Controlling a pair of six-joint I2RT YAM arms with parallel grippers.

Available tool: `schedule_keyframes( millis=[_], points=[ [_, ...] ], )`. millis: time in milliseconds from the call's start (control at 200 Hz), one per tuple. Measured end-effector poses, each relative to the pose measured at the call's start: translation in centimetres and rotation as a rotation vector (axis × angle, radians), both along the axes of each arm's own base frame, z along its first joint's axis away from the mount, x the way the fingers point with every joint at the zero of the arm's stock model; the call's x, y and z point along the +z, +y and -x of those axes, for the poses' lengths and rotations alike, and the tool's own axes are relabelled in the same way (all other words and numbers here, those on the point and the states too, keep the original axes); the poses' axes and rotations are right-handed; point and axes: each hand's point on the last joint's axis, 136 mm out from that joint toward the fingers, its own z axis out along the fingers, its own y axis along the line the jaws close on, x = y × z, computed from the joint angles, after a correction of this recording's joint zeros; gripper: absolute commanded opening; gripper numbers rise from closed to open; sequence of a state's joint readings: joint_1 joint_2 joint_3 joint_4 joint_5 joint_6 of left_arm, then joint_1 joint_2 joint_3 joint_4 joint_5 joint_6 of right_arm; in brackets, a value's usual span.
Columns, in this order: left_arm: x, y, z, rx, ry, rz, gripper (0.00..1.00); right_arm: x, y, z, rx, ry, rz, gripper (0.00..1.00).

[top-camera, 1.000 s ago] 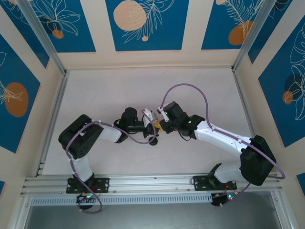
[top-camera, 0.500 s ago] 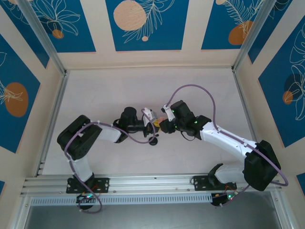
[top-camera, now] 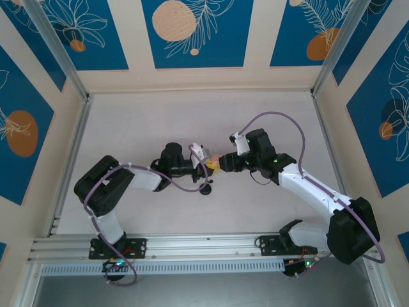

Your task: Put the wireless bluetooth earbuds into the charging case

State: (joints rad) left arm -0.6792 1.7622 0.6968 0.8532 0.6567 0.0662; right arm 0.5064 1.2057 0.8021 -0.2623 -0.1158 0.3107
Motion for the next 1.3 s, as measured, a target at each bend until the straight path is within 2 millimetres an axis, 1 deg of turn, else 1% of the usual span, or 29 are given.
schedule_keyframes(
  millis=[110, 190, 320, 405, 505, 630, 715, 785, 910, 1140, 1300],
  points=[
    [0.0, 0.0, -0.1, 0.005, -0.004, -0.003, 0.13, 1.4, 0.0, 0.1, 0.002, -0.004, -0.059, 0.5],
    [-0.1, 0.1, -0.2, 0.01, -0.012, -0.006, 0.13, 2.4, -0.5, 0.0, -0.024, 0.0, -0.096, 0.49],
    [-0.3, 0.3, -0.7, 0.04, -0.028, -0.022, 0.13, 2.6, -1.7, -0.1, -0.115, 0.083, -0.115, 0.43],
    [-0.5, 0.5, -1.1, 0.063, -0.042, -0.039, 0.13, 2.4, -1.9, 0.4, -0.178, 0.17, -0.123, 0.42],
    [-0.5, 0.7, -1.5, 0.082, -0.062, -0.056, 0.13, 1.7, -1.4, 1.3, -0.222, 0.273, -0.128, 0.43],
    [-0.6, 0.8, -1.6, 0.092, -0.069, -0.068, 0.13, 0.6, -1.0, 2.0, -0.26, 0.372, -0.124, 0.51],
    [-0.7, 0.9, -1.6, 0.092, -0.073, -0.073, 0.13, -0.1, -0.9, 2.0, -0.291, 0.419, -0.123, 0.57],
    [-0.7, 0.9, -1.6, 0.092, -0.075, -0.074, 0.13, -0.7, -0.8, 1.7, -0.302, 0.443, -0.115, 0.59],
    [-0.6, 0.9, -1.6, 0.091, -0.08, -0.074, 0.13, -1.3, -0.5, 1.2, -0.308, 0.464, -0.102, 0.59],
    [-0.6, 0.9, -1.6, 0.091, -0.081, -0.074, 0.13, -1.3, -0.1, 0.4, -0.304, 0.471, -0.101, 0.59],
    [-0.7, 0.9, -1.6, 0.091, -0.079, -0.075, 0.13, -1.8, -0.1, 0.2, -0.307, 0.483, -0.095, 0.53]
  ],
)
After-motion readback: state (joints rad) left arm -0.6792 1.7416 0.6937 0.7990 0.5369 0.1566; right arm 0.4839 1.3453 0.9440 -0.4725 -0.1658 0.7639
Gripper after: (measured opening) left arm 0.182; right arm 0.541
